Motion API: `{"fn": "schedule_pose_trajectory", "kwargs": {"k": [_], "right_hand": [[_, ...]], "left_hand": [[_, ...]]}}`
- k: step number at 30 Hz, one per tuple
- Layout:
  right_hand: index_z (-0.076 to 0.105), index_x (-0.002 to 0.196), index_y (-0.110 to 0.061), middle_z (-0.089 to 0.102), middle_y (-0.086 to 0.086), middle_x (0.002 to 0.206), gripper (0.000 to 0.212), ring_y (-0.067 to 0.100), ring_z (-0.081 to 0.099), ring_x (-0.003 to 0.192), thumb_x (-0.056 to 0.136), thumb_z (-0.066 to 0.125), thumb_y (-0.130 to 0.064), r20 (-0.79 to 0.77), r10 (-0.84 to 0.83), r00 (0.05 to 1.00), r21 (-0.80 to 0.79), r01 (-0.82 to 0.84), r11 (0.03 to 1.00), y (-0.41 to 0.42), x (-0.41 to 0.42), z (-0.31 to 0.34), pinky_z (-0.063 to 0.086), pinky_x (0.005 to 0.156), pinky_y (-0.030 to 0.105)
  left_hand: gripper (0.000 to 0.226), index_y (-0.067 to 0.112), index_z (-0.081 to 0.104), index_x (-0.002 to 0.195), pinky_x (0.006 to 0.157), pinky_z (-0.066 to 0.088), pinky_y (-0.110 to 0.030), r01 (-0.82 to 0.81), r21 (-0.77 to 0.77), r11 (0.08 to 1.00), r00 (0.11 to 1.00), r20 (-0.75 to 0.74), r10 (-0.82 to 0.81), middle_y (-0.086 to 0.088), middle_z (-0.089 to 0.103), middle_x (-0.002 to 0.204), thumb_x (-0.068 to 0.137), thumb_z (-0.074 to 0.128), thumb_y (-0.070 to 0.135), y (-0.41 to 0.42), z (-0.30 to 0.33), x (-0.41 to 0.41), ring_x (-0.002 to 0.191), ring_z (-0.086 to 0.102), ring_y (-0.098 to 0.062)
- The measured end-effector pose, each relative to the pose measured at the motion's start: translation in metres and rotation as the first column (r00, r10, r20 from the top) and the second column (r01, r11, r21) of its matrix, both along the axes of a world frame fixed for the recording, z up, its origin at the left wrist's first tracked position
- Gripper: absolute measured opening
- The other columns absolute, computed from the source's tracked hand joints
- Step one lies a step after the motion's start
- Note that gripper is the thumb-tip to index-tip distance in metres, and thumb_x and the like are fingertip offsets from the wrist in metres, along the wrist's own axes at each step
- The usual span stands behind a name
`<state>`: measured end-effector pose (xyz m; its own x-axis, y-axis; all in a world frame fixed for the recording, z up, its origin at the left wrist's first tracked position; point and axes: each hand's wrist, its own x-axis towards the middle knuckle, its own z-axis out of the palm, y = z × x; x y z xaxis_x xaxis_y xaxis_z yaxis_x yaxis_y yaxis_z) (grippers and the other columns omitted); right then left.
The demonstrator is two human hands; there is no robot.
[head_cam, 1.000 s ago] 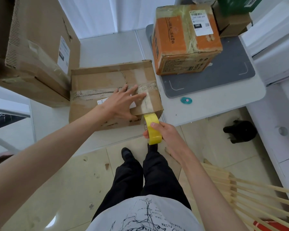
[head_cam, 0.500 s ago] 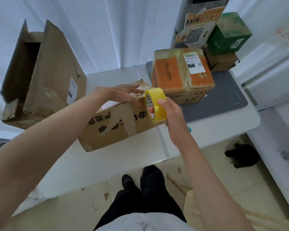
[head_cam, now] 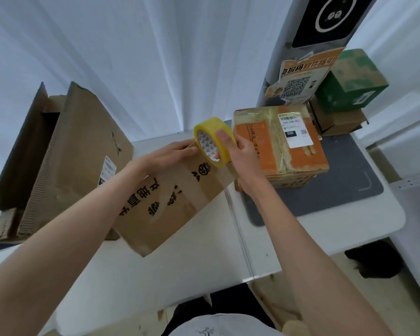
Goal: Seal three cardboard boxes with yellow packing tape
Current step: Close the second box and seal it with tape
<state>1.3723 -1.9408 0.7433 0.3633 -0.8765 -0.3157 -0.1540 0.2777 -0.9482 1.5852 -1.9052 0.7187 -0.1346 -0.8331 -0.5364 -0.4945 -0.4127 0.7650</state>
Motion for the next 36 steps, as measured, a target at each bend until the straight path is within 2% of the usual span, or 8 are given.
{"fn": "schedule_pose_trajectory", "kwargs": {"k": [3, 7, 11, 16, 20, 22, 28, 36], "right_hand": [[0.066, 0.086, -0.021, 0.068, -0.006, 0.074, 0.031, 0.0, 0.065, 0.072, 0.095, 0.065, -0.05, -0.013, -0.019, 1.0, -0.041, 0.018, 0.999, -0.009, 0.017, -0.003, 0.05, 0.07, 0.014], [0.057, 0.111, -0.025, 0.069, 0.001, 0.103, 0.047, 0.016, 0.069, 0.097, 0.079, 0.083, -0.048, -0.034, 0.022, 0.999, -0.146, -0.027, 0.989, -0.013, 0.032, -0.015, 0.058, 0.087, 0.04], [0.045, 0.123, -0.022, 0.058, -0.013, 0.106, 0.059, -0.006, 0.06, 0.091, 0.081, 0.085, -0.026, -0.068, -0.069, 0.995, -0.266, 0.048, 0.963, -0.011, 0.035, -0.029, 0.054, 0.079, 0.025], [0.045, 0.125, -0.019, 0.06, 0.0, 0.114, 0.062, 0.008, 0.063, 0.103, 0.078, 0.085, -0.03, -0.049, -0.161, 0.986, -0.228, 0.146, 0.963, -0.005, 0.041, -0.04, 0.056, 0.087, 0.032], [0.046, 0.129, -0.004, 0.063, 0.005, 0.109, 0.05, -0.013, 0.057, 0.093, 0.089, 0.075, -0.013, -0.079, -0.197, 0.977, -0.319, 0.162, 0.934, 0.01, 0.042, -0.053, 0.043, 0.077, 0.004], [0.043, 0.131, -0.003, 0.061, 0.008, 0.108, 0.048, -0.012, 0.056, 0.094, 0.093, 0.071, -0.01, -0.084, -0.219, 0.972, -0.368, 0.174, 0.913, 0.017, 0.042, -0.054, 0.038, 0.075, 0.0], [0.043, 0.119, -0.007, 0.061, 0.002, 0.095, 0.035, -0.001, 0.059, 0.083, 0.091, 0.063, -0.009, -0.128, -0.235, 0.963, -0.4, 0.167, 0.901, 0.028, 0.044, -0.052, 0.048, 0.07, 0.015], [0.042, 0.104, -0.007, 0.045, -0.012, 0.078, 0.03, -0.009, 0.051, 0.073, 0.088, 0.067, -0.012, -0.182, -0.181, 0.967, -0.481, 0.073, 0.874, 0.06, 0.043, -0.037, 0.039, 0.061, 0.01]], "left_hand": [[0.036, 0.04, 0.053, 0.143, 0.104, 0.048, -0.028, -0.111, 0.05, 0.993, 0.993, -0.045, 0.113, 0.016, 0.065, 0.13, 0.108, 0.043, 0.041, -0.004, 0.003, 0.008, 0.115, 0.063, -0.001], [0.033, 0.039, 0.057, 0.139, 0.089, 0.058, -0.03, -0.254, 0.125, 0.959, 0.948, -0.162, 0.273, 0.009, 0.072, 0.123, 0.108, 0.043, 0.04, 0.0, 0.005, 0.012, 0.108, 0.071, -0.012], [0.033, 0.04, 0.058, 0.138, 0.094, 0.057, -0.036, -0.308, 0.119, 0.944, 0.923, -0.203, 0.327, 0.006, 0.071, 0.124, 0.109, 0.042, 0.039, 0.006, 0.003, 0.006, 0.109, 0.071, -0.015], [0.036, 0.039, 0.054, 0.142, 0.098, 0.056, -0.039, -0.332, 0.09, 0.939, 0.915, -0.211, 0.344, 0.005, 0.068, 0.129, 0.11, 0.039, 0.04, 0.013, 0.004, 0.0, 0.113, 0.068, -0.015], [0.034, 0.04, 0.054, 0.14, 0.101, 0.054, -0.038, -0.338, 0.036, 0.941, 0.924, -0.18, 0.338, 0.007, 0.065, 0.131, 0.11, 0.037, 0.037, 0.021, 0.005, -0.007, 0.114, 0.066, -0.013], [0.035, 0.039, 0.053, 0.141, 0.1, 0.055, -0.037, -0.34, 0.032, 0.94, 0.925, -0.171, 0.34, 0.006, 0.066, 0.131, 0.111, 0.036, 0.037, 0.026, 0.005, -0.009, 0.113, 0.066, -0.013], [0.036, 0.035, 0.055, 0.142, 0.099, 0.056, -0.041, -0.372, 0.088, 0.924, 0.897, -0.221, 0.382, 0.003, 0.069, 0.128, 0.11, 0.038, 0.036, 0.046, 0.003, -0.013, 0.112, 0.069, -0.016], [0.036, 0.034, 0.052, 0.143, 0.088, 0.06, -0.033, -0.417, 0.123, 0.9, 0.86, -0.268, 0.435, 0.001, 0.068, 0.127, 0.111, 0.036, 0.035, 0.097, 0.006, -0.023, 0.109, 0.07, -0.016]]}}
